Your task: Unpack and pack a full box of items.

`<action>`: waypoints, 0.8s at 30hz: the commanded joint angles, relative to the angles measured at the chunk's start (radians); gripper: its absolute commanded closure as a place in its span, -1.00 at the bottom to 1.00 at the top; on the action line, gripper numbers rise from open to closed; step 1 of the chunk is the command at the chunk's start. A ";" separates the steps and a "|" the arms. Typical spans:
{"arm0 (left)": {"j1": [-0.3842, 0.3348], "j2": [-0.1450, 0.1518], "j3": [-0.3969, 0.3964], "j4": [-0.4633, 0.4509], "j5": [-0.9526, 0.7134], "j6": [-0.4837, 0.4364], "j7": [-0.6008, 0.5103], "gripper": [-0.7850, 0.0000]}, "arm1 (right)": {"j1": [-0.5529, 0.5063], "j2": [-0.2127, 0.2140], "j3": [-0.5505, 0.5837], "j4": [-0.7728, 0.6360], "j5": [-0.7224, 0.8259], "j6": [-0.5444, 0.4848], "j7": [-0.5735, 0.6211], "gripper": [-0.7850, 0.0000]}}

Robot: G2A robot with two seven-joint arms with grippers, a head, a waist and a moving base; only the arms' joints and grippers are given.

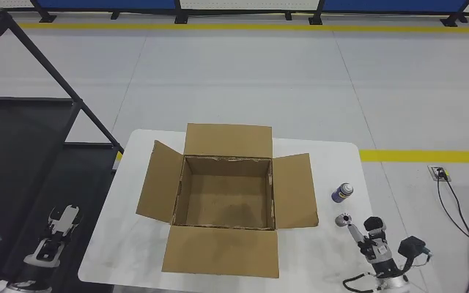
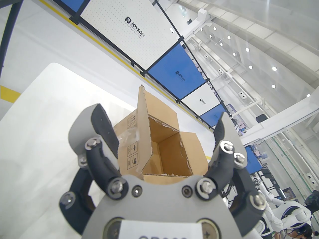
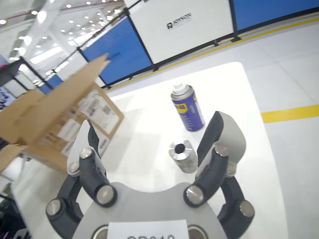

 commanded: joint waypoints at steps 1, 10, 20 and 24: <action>0.000 0.000 0.000 0.000 0.000 0.000 0.000 -1.00 | -0.034 0.007 0.017 -0.044 0.048 -0.095 0.057 -1.00; 0.000 0.000 0.000 0.000 0.000 0.000 0.000 -1.00 | -0.081 0.028 0.009 -0.135 0.219 -0.202 0.297 -1.00; 0.000 0.000 0.000 0.000 0.000 0.000 0.000 -1.00 | -0.049 0.016 -0.013 -0.104 0.259 0.016 0.264 -1.00; 0.000 0.000 0.000 0.000 0.000 0.000 0.000 -1.00 | -0.018 0.020 -0.003 -0.069 0.323 0.039 0.326 -1.00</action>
